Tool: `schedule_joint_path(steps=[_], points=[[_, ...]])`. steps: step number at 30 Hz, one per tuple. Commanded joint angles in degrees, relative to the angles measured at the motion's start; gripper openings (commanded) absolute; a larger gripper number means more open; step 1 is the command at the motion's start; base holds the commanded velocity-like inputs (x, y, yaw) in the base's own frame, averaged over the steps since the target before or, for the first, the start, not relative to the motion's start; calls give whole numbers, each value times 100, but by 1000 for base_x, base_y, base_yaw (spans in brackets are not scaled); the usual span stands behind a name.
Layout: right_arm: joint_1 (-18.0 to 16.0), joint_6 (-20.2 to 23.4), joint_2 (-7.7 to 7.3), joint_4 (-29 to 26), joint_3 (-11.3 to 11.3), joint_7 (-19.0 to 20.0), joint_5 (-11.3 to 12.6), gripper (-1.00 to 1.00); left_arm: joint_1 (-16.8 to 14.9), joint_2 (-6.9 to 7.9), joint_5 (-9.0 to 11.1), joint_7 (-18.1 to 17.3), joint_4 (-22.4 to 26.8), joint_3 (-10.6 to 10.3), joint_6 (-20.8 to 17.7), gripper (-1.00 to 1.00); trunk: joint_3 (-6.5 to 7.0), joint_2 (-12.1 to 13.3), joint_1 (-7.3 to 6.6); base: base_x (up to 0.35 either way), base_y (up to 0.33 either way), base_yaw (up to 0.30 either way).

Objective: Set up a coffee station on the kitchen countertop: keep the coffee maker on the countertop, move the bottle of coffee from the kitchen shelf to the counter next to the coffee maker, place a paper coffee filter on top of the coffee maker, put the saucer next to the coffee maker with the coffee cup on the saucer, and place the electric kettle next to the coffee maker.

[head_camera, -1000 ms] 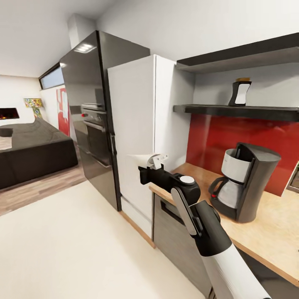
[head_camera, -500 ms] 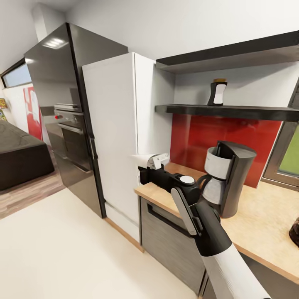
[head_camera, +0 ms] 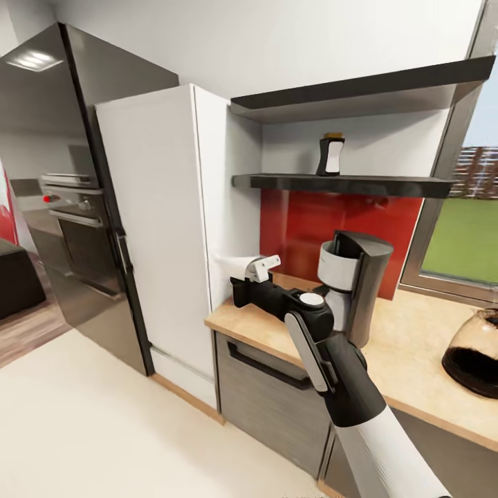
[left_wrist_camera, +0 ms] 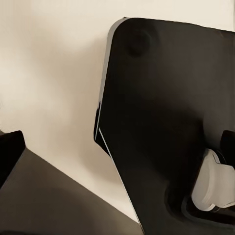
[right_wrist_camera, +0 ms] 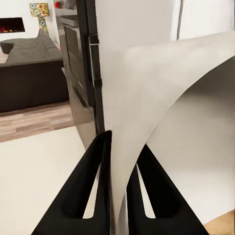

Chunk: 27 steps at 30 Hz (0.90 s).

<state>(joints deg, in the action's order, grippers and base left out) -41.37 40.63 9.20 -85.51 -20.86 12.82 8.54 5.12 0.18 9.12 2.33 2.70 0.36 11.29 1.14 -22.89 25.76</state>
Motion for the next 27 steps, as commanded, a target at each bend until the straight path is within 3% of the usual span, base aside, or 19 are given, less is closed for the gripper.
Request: schedule_joint_path(steps=[1, 12, 27], points=[[-2, 33, 3, -1, 3, -7, 60, -100, 6, 0, 30, 5, 12, -1, 5, 100, -1, -3, 2, 0, 3, -300], [-2, 33, 3, -13, -4, -7, 60, -100, 6, 0, 31, 5, 12, -1, 5, 100, -1, -3, 2, 0, 0, -276], [-2, 32, 3, -34, 15, -4, 69, -100, 6, 13, 29, 9, 12, -8, -3, 100, -1, -3, 2, 0, 0, -12]])
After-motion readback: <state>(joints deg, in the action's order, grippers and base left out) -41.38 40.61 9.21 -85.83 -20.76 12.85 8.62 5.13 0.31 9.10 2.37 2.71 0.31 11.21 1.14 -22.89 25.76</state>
